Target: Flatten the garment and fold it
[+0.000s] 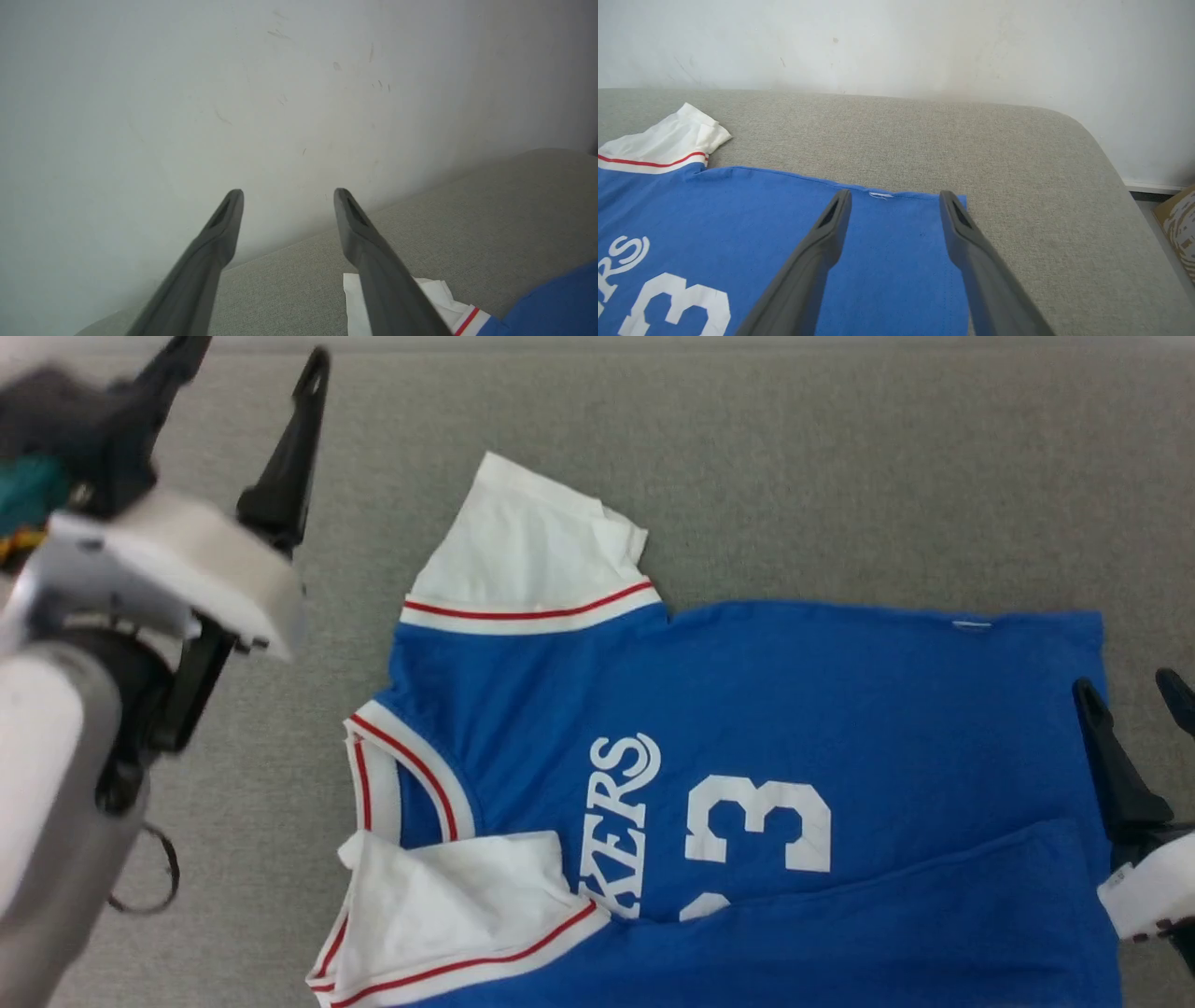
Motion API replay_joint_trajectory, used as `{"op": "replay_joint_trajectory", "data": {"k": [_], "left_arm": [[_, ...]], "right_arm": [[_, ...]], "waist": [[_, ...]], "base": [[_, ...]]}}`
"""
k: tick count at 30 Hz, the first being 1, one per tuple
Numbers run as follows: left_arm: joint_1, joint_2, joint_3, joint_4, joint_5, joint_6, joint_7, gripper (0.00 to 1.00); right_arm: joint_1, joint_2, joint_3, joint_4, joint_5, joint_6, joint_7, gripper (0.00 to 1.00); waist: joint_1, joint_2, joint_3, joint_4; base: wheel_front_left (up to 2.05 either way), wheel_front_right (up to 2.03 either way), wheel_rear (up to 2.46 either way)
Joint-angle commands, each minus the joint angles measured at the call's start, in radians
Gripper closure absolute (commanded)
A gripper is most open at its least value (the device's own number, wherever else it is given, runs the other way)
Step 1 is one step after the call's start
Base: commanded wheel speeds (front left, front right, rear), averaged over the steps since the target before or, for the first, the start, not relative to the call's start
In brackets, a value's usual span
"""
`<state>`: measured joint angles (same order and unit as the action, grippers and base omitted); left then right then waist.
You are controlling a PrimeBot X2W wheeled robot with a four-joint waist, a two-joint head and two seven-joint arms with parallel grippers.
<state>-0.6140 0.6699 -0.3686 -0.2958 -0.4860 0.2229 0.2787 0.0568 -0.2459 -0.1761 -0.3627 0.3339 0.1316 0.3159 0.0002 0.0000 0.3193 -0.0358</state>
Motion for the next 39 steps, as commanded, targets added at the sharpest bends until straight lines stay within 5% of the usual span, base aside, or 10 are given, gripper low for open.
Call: {"op": "replay_joint_trajectory", "data": {"k": [1, 13, 28, 29, 30, 31, 39], "left_arm": [[-0.1, -0.008, -0.04, 0.065, 0.004, -0.052, 0.053, 0.0], [-0.376, -0.087, -0.175, 0.383, -0.054, -0.235, 0.265, 0.0], [-0.35, -0.054, -0.183, 0.487, -0.1, -0.228, 0.365, 0.0], [-0.345, -0.049, -0.185, 0.491, -0.103, -0.229, 0.373, 0.14], [-0.34, -0.047, -0.185, 0.492, -0.108, -0.228, 0.377, 0.73], [-0.336, -0.048, -0.184, 0.491, -0.114, -0.23, 0.378, 1.0], [-0.316, -0.059, -0.182, 0.484, -0.115, -0.237, 0.305, 1.0]], "right_arm": [[-0.028, -0.001, 0.011, 0.012, -0.002, -0.001, -0.012, 0.0], [-0.115, -0.029, 0.057, 0.042, 0.014, -0.001, -0.048, 0.0], [-0.115, -0.044, 0.065, 0.08, 0.028, -0.001, -0.058, 0.0], [-0.117, -0.045, 0.066, 0.079, 0.03, -0.001, -0.057, 0.0], [-0.119, -0.048, 0.066, 0.078, 0.03, -0.001, -0.056, 0.0], [-0.12, -0.052, 0.065, 0.077, 0.029, -0.001, -0.055, 0.0], [-0.145, -0.088, 0.052, 0.051, 0.021, -0.001, -0.063, 0.0]], "waist": [[-0.0002, 0.0, 0.114, -0.043], [-0.0002, 0.0, 0.255, -0.105], [-0.0002, 0.0, 0.294, -0.151], [-0.0002, 0.0, 0.296, -0.153], [-0.0002, 0.0, 0.297, -0.154], [-0.0002, 0.0, 0.299, -0.154], [-0.0002, 0.0, 0.282, -0.141]], "base": [[0.0, 0.0, 0.0], [0.0, 0.0, 0.0], [0.0, 0.0, 0.0], [0.0, 0.0, 0.0], [0.0, 0.0, 0.0], [0.0, 0.0, 0.0], [0.0, 0.0, 0.0]]}}
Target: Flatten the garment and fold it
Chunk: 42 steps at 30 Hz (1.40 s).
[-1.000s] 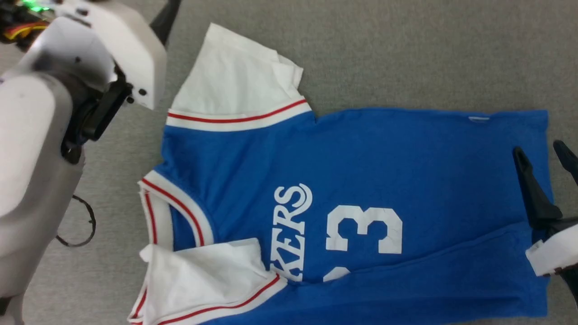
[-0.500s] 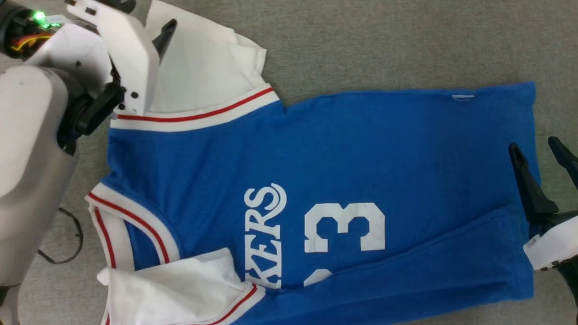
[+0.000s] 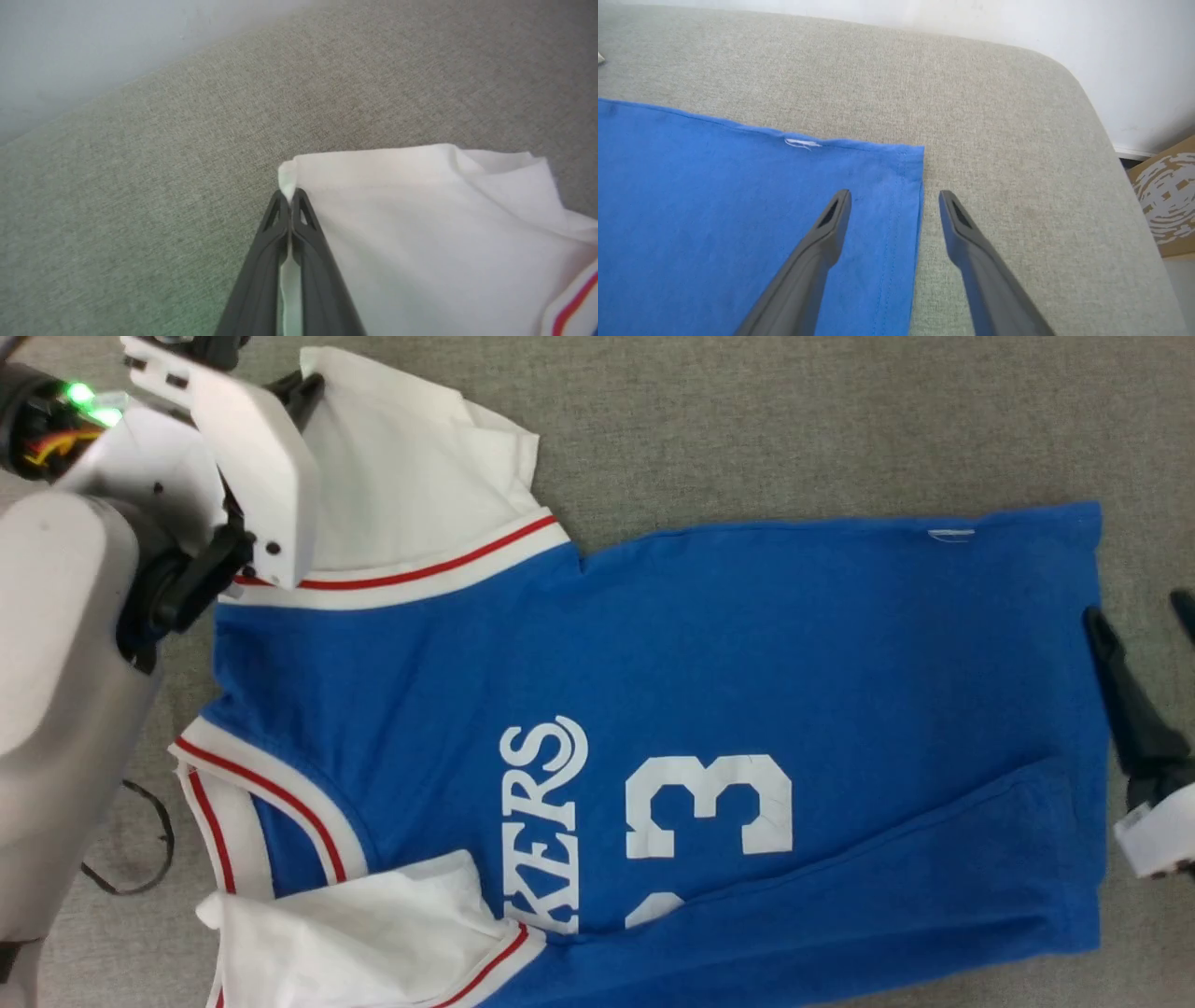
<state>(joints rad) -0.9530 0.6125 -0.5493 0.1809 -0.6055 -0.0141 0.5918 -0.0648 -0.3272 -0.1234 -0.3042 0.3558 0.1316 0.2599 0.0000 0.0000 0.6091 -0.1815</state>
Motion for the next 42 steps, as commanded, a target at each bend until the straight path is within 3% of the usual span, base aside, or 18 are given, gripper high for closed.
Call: {"op": "replay_joint_trajectory", "data": {"k": [1, 7, 13, 18, 30, 32, 33, 34, 42], "left_arm": [[0.025, -0.003, 0.0, 0.007, 0.007, 0.0, -0.026, 1.0], [0.043, -0.008, -0.002, 0.013, 0.008, -0.006, -0.073, 1.0], [0.039, -0.013, -0.005, 0.002, 0.006, -0.003, -0.079, 1.0], [0.03, -0.025, -0.013, -0.005, 0.005, 0.001, -0.074, 1.0], [0.011, -0.028, -0.022, -0.009, 0.005, 0.007, -0.066, 1.0], [0.009, -0.028, -0.023, -0.01, 0.005, 0.007, -0.065, 1.0], [0.008, -0.027, -0.024, -0.01, 0.005, 0.006, -0.065, 1.0], [0.007, -0.027, -0.025, -0.01, 0.005, 0.006, -0.066, 1.0], [0.011, -0.016, -0.01, -0.024, 0.018, 0.009, -0.141, 1.0]], "right_arm": [[-0.033, -0.014, -0.002, -0.012, 0.0, -0.001, -0.006, 0.0], [-0.14, -0.096, -0.023, -0.022, 0.017, -0.001, 0.029, 0.0], [-0.241, -0.174, -0.014, 0.073, 0.067, -0.001, 0.186, 0.0], [-0.272, -0.226, 0.055, 0.143, 0.12, -0.001, 0.273, 0.0], [-0.285, -0.251, 0.101, 0.245, 0.187, -0.001, 0.273, 0.0], [-0.292, -0.249, 0.106, 0.256, 0.205, -0.001, 0.269, 0.58], [-0.296, -0.25, 0.108, 0.264, 0.208, -0.001, 0.266, 0.7], [-0.3, -0.254, 0.111, 0.272, 0.21, -0.001, 0.261, 1.0], [-0.325, -0.272, 0.126, 0.327, 0.214, -0.001, 0.209, 1.0]], "waist": [[0.0, 0.0, -0.013, 0.007], [0.0, 0.0, -0.04, 0.02], [0.0, 0.0, -0.03, 0.036], [0.0, 0.0, -0.006, 0.055], [0.0, 0.0, 0.021, 0.081], [0.0, 0.0, 0.024, 0.084], [0.0, 0.0, 0.025, 0.086], [0.0, 0.0, 0.025, 0.087], [0.0, 0.0, 0.012, 0.094]], "base": [[0.0, 0.0, 0.0], [0.0, 0.0, 0.0], [0.0, 0.0, 0.0], [0.0, 0.0, 0.0], [0.0, 0.0, 0.0], [0.0, 0.0, 0.0], [0.0, 0.0, 0.0], [0.0, 0.0, 0.0], [0.0, 0.0, 0.0]]}}
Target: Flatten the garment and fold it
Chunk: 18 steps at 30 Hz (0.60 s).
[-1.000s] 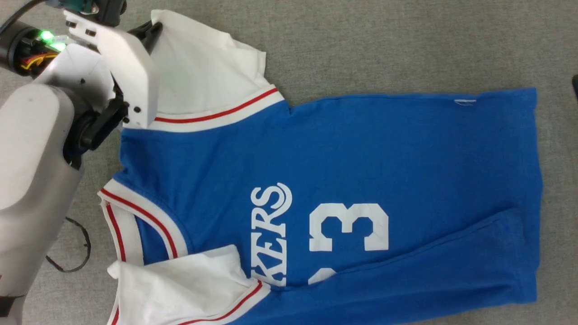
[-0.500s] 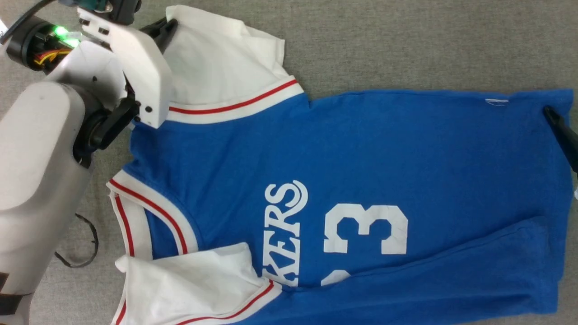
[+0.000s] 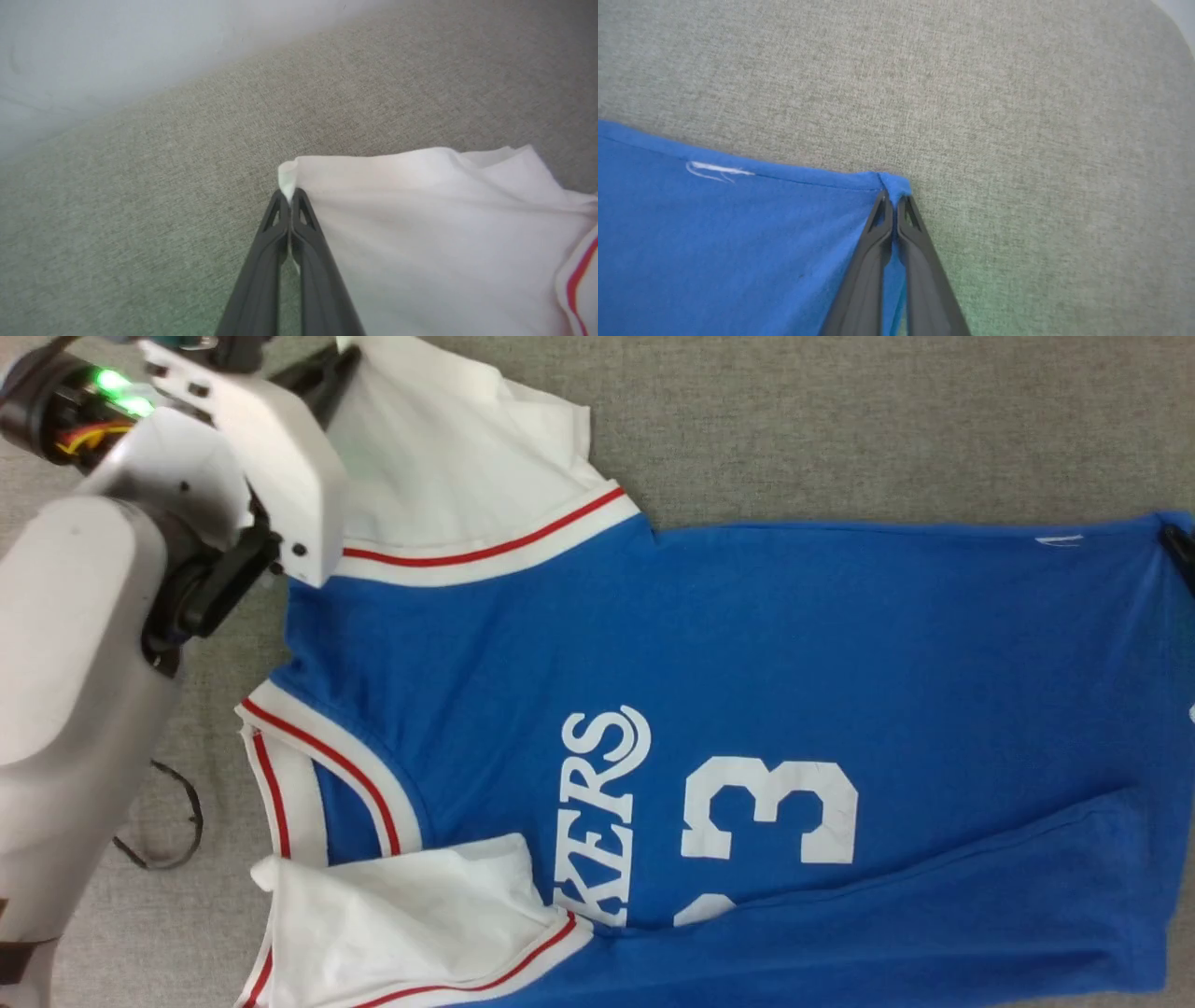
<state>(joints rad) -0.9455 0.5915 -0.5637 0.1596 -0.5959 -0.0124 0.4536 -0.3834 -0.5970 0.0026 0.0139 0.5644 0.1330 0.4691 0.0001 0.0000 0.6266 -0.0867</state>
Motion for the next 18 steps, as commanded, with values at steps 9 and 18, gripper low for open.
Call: {"op": "replay_joint_trajectory", "data": {"k": [9, 18], "left_arm": [[0.099, 0.049, 0.077, -0.087, 0.016, 0.043, -0.203, 1.0], [0.348, 0.082, 0.125, -0.263, -0.004, 0.13, -0.334, 1.0]], "right_arm": [[0.022, -0.012, -0.015, -0.006, 0.002, -0.002, -0.076, 1.0], [0.163, 0.02, -0.067, -0.073, -0.004, -0.002, -0.096, 1.0]], "waist": [[-0.0001, 0.0, -0.126, 0.005], [-0.0001, 0.0, -0.279, 0.032]], "base": [[0.0, 0.0, 0.0], [0.0, 0.0, 0.0]]}}
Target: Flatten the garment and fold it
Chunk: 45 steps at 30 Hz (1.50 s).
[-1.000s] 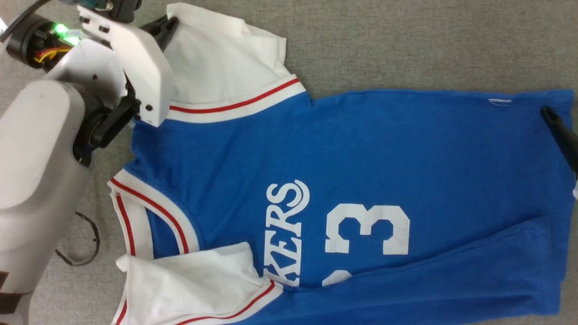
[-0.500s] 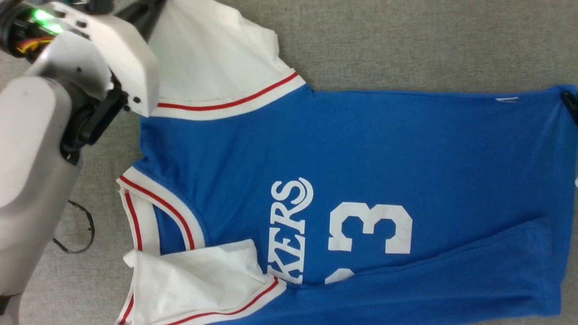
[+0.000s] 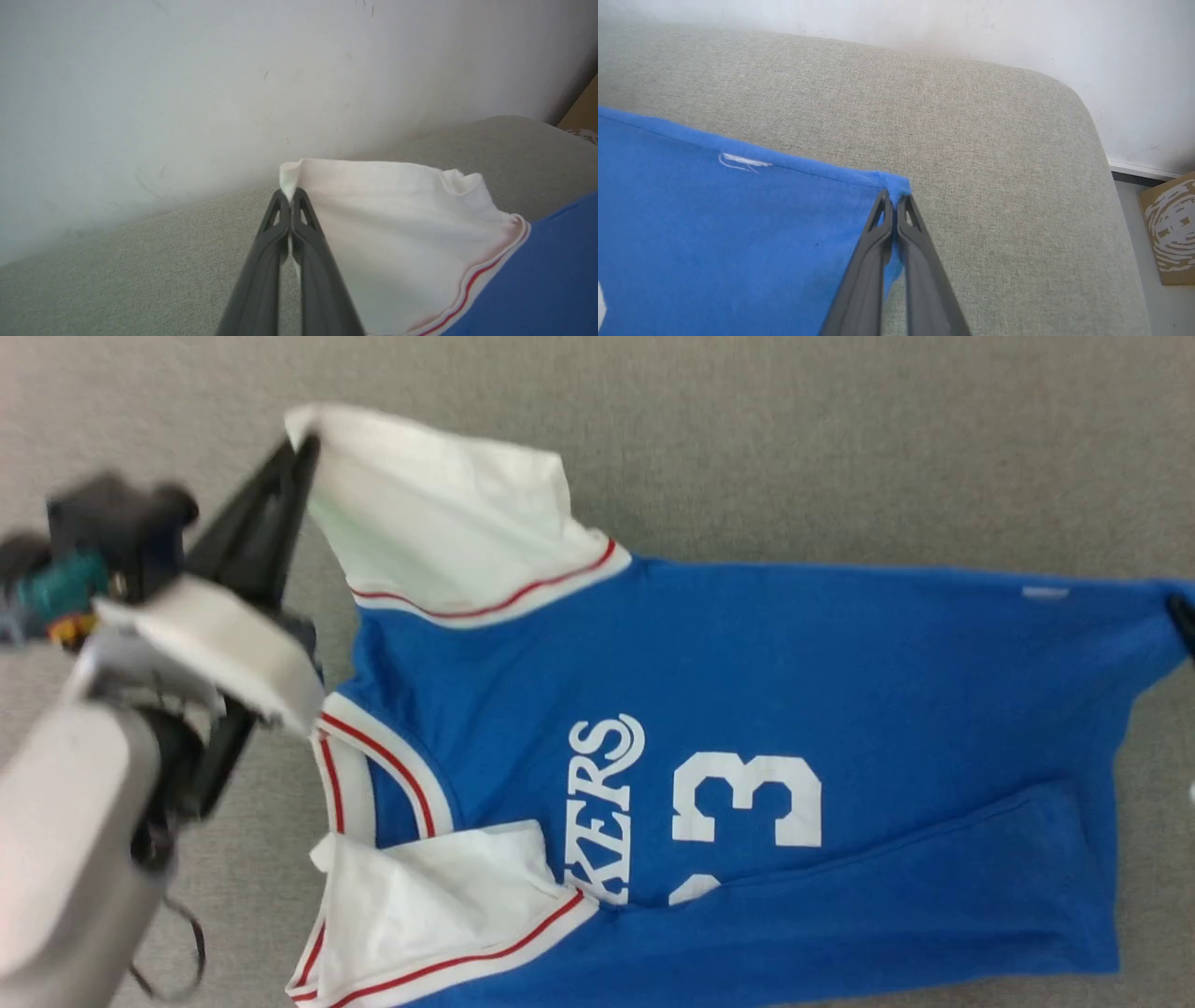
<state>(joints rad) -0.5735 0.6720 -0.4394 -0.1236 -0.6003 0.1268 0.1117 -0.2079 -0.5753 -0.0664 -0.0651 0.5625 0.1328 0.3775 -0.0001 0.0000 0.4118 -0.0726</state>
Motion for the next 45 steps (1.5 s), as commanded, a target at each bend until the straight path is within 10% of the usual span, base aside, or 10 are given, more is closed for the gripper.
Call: {"op": "replay_joint_trajectory", "data": {"k": [1, 18, 32, 33, 34, 35, 36, 45], "left_arm": [[0.052, 0.012, 0.013, -0.028, -0.006, 0.019, -0.018, 1.0], [0.619, -0.015, 0.044, -0.193, -0.113, 0.164, -0.201, 1.0], [0.704, -0.083, -0.063, 0.013, -0.158, 0.102, -0.197, 1.0], [0.699, -0.089, -0.068, 0.029, -0.16, 0.097, -0.195, 1.0], [0.694, -0.095, -0.072, 0.043, -0.163, 0.092, -0.195, 0.71], [0.688, -0.101, -0.075, 0.058, -0.164, 0.089, -0.196, 0.17], [0.683, -0.106, -0.077, 0.072, -0.164, 0.086, -0.198, 0.0], [0.697, -0.171, -0.003, 0.097, -0.255, 0.078, -0.283, 0.0]], "right_arm": [[0.033, 0.014, -0.012, -0.015, -0.005, -0.002, -0.005, 1.0], [0.35, 0.193, -0.108, -0.102, -0.02, -0.002, 0.003, 1.0], [0.451, 0.241, -0.088, -0.013, -0.073, -0.002, -0.015, 1.0], [0.45, 0.242, -0.085, -0.004, -0.075, -0.002, -0.014, 0.84], [0.448, 0.243, -0.083, 0.003, -0.077, -0.002, -0.014, 0.62], [0.445, 0.245, -0.08, 0.01, -0.079, -0.002, -0.015, 0.0], [0.441, 0.248, -0.078, 0.016, -0.082, -0.002, -0.015, 0.0], [0.431, 0.246, -0.085, -0.008, -0.037, -0.002, 0.007, 0.0]], "waist": [[0.0001, 0.0, -0.098, 0.025], [0.0001, 0.0, -0.23, 0.061], [0.0001, 0.0, -0.262, 0.045], [0.0001, 0.0, -0.265, 0.044], [0.0001, 0.0, -0.267, 0.043], [0.0001, 0.0, -0.269, 0.043], [0.0001, 0.0, -0.272, 0.042], [0.0001, 0.0, -0.288, 0.042]], "base": [[0.0, 0.0, 0.0], [0.0, 0.0, 0.0], [0.0, 0.0, 0.0], [0.0, 0.0, 0.0], [0.0, 0.0, 0.0], [0.0, 0.0, 0.0], [0.0, 0.0, 0.0], [0.0, 0.0, 0.0]]}}
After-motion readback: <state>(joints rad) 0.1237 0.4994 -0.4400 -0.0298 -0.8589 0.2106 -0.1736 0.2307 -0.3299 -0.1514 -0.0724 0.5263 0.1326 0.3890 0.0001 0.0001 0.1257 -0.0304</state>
